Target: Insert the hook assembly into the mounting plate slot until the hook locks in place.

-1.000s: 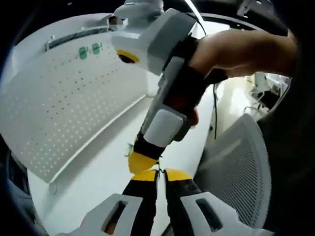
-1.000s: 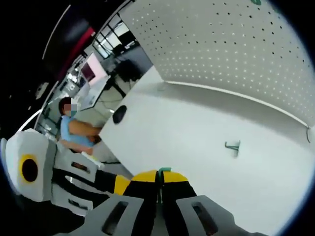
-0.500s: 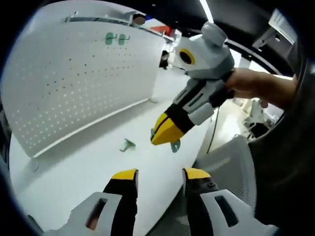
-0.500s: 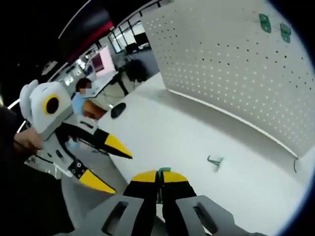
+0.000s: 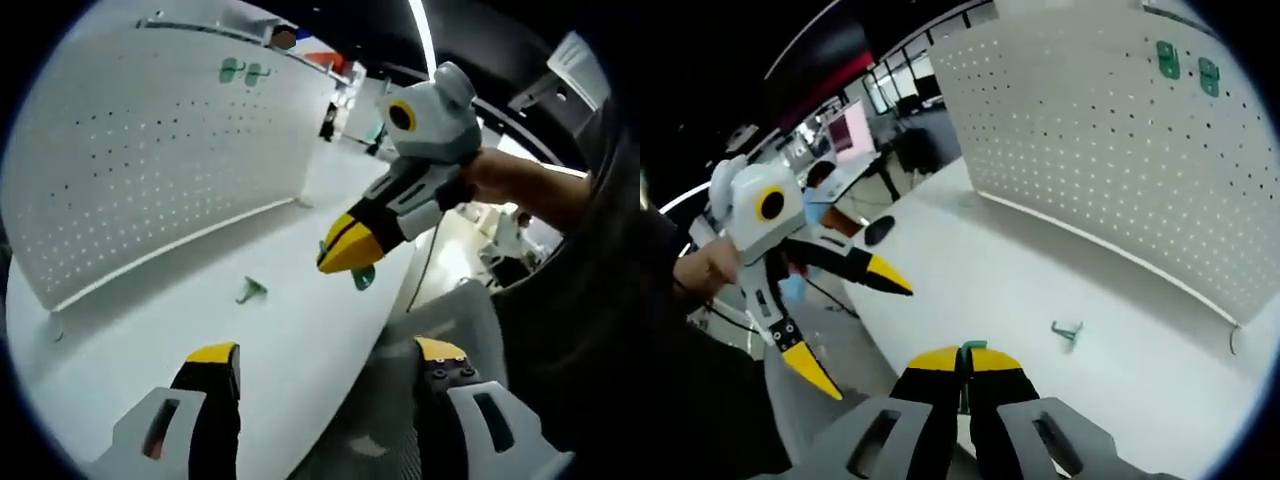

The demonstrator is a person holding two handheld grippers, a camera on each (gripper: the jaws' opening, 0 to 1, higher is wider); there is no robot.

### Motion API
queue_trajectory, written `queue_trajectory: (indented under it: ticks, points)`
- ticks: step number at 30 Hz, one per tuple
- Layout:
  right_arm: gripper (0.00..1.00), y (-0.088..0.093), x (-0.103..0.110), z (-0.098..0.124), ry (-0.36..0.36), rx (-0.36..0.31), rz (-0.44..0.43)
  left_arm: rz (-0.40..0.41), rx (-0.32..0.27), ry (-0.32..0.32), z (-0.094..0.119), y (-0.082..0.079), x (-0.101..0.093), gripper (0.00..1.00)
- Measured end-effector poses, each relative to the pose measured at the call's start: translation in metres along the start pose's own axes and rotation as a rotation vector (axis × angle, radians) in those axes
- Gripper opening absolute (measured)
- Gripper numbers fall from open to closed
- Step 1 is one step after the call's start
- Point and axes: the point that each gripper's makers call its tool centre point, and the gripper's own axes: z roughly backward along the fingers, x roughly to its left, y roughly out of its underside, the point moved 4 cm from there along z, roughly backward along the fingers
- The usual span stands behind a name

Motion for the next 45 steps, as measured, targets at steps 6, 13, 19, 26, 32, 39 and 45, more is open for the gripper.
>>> queue_trajectory:
  ticks: [6,13,19,26,32,39,45]
  points:
    - [0.0,0.001,0.001,0.002,-0.004,-0.001,0.019,0.042,-0.028,0.022,0.004,-0.005,0.003,0.89]
    - [0.0,-0.002,0.005,0.007,-0.017,-0.025,0.034,0.089,-0.064,0.044,0.007,-0.011,0.008,0.94]
    - [0.0,-0.012,0.007,0.009,-0.035,-0.069,0.041,0.059,-0.124,0.059,0.006,-0.018,0.006,0.93]
    - [0.0,-0.012,0.012,0.007,-0.06,-0.073,0.074,0.056,-0.13,0.103,0.001,-0.018,-0.005,0.92]
    - [0.0,-0.018,0.033,0.006,-0.219,-0.156,-0.031,0.081,-0.166,0.143,0.0,-0.023,-0.009,0.89]
    - [0.0,-0.028,0.052,0.01,-0.306,-0.216,0.091,0.06,-0.212,0.165,0.003,-0.03,-0.014,0.82]
    - [0.0,-0.033,0.066,0.011,-0.388,-0.26,0.084,0.087,-0.243,0.267,0.002,-0.035,-0.027,0.72]
